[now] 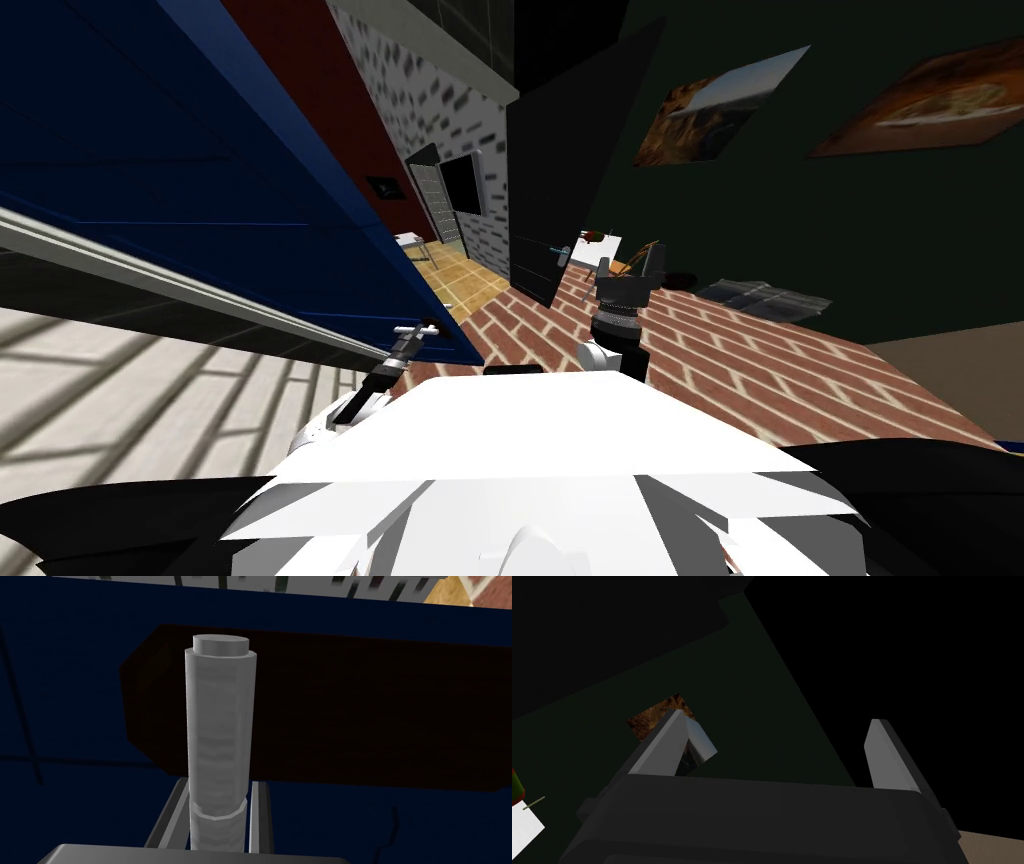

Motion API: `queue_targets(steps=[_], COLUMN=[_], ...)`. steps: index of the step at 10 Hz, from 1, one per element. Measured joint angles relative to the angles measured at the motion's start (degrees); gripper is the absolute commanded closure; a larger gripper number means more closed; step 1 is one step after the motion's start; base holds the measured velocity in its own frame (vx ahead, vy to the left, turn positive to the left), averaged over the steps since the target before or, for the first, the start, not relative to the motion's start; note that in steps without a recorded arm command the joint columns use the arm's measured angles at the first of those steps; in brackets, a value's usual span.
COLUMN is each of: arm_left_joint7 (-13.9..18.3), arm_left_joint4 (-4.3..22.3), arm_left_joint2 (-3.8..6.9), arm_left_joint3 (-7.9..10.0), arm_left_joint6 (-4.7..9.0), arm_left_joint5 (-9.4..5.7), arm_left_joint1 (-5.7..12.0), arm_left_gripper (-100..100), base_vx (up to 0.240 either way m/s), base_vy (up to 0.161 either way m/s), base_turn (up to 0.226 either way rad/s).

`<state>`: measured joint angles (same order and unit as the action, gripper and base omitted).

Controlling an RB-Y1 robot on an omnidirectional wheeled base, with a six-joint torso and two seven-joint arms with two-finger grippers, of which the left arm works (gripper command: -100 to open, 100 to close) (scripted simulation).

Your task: Pull the door open

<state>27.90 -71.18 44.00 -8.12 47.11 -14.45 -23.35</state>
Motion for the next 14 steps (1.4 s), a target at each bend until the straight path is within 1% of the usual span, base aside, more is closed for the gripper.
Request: queue_targets(steps=[3,4,6,7,8,14], arm_left_joint7=[0.7,0.9,1.2,1.2,1.3,2.0], arm_left_joint4=[0.6,0.6,0.5,0.5,1.3,6.3], arm_left_joint2=[1.02,1.34,1.83,1.77,1.82,1.85], arm_left_joint3=[-1.21,-1.43,-1.81,-2.02,-2.20,-2.38], arm_left_joint6=[2.59,3.19,4.11,4.19,5.21,12.99], arm_left_joint5=[0.40,0.46,0.58,0.68,0.82,1.30], arm_left_joint1=[-0.99,-1.27,-1.79,-1.90,-2.20,-3.05], arm_left_gripper=[100,100,100,100,100,100], base_vx=[-0.171,-0.182,-0.124,0.021,0.051,0.060], base_vy=[0.092,0.072,0.064,-0.005,-0.012,-0.013], base_turn=[-0.113,-0.067,-0.042,-0.056,-0.049,-0.049])
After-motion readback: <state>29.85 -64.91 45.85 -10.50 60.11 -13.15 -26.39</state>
